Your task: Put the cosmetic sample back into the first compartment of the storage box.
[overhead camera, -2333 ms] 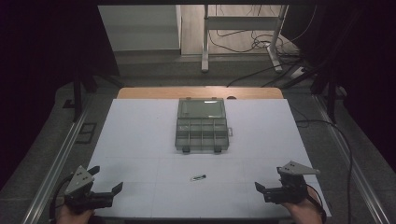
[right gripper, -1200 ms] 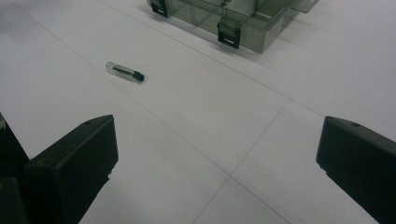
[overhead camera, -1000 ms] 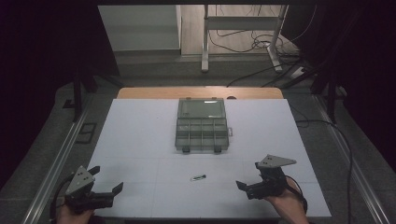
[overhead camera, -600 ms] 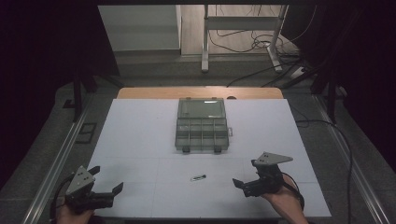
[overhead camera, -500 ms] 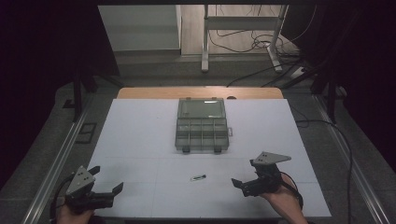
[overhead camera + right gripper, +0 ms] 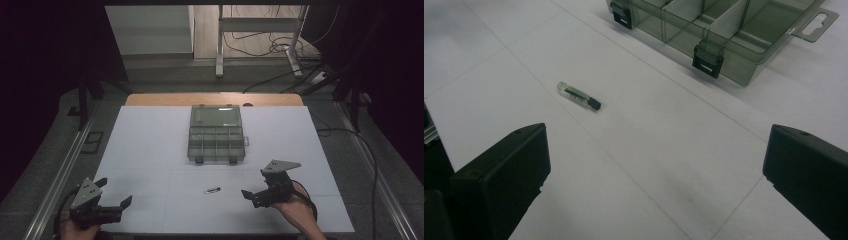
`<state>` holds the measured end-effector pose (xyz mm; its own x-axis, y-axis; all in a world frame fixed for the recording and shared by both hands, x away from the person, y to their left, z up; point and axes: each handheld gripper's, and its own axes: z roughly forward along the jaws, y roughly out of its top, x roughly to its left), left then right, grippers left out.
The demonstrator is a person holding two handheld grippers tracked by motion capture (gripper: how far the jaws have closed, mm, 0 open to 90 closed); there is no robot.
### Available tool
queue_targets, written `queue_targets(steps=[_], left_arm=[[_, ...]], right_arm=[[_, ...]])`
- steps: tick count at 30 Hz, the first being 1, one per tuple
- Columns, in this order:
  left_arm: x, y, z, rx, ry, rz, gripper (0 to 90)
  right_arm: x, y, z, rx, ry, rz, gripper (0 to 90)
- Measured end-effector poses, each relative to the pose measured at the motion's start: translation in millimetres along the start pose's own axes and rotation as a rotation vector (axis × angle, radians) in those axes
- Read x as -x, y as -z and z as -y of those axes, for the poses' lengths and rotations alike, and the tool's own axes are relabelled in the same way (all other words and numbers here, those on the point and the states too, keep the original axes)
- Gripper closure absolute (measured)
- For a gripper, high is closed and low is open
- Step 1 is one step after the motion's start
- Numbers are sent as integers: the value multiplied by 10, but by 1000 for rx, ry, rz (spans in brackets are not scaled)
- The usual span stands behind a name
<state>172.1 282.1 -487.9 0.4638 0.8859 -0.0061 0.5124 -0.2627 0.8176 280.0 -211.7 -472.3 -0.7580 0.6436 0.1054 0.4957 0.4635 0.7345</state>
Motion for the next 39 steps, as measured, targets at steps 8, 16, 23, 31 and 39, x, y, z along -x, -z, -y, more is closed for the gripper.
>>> queue_targets(steps=[8,16,23,31,39], left_arm=[[0,-1,0,-1,0,1,5],[1,-2,-1,-1,-2,1,5],[2,-3,-1,-1,-1,2,5],[3,-1,-1,0,-5,0,5],[5,-1,-1,0,-7,1,5]], right_arm=[[8,-58,-44,-6,-19,4,0],[-4,-134,-86,-36,-17,-7,0],[-11,-206,-125,-73,-20,-6,0],[-41,-265,-178,-92,-39,-1,0],[-96,-330,-246,-121,-16,-8,0]])
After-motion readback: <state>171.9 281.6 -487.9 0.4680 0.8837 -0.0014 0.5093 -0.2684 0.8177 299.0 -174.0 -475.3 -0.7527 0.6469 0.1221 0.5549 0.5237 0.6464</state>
